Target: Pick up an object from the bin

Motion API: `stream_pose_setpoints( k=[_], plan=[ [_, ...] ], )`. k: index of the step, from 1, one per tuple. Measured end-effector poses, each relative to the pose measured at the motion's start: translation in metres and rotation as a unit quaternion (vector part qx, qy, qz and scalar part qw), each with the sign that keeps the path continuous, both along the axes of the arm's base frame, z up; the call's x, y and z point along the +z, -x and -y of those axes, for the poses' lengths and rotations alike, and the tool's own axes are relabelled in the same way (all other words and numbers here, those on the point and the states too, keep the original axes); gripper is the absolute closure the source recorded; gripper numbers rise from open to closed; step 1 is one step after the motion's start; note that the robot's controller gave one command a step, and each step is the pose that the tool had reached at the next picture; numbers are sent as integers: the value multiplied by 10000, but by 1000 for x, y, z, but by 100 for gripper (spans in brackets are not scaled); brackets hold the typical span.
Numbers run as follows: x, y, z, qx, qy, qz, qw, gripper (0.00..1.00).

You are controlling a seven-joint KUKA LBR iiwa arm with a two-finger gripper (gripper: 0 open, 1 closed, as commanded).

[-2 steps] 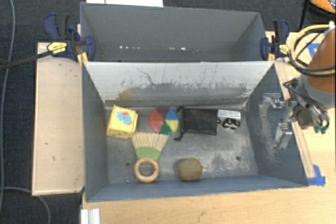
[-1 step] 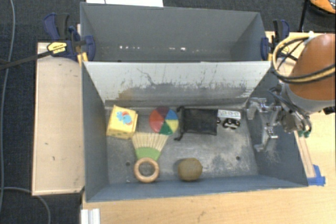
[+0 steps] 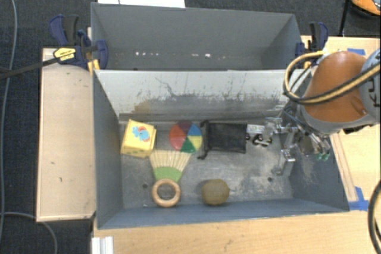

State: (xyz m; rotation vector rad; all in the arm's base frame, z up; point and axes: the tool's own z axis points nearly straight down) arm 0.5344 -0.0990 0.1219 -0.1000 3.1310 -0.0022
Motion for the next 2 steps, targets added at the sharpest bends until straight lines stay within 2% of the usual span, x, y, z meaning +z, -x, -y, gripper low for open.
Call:
stream_pose_setpoints(
  k=[1, 2],
  plan=[
    [-44, -27, -24, 131, 9, 23, 9999, 0],
    [-53, -36, -37, -168, 14, 50, 9998, 0]
  ],
)
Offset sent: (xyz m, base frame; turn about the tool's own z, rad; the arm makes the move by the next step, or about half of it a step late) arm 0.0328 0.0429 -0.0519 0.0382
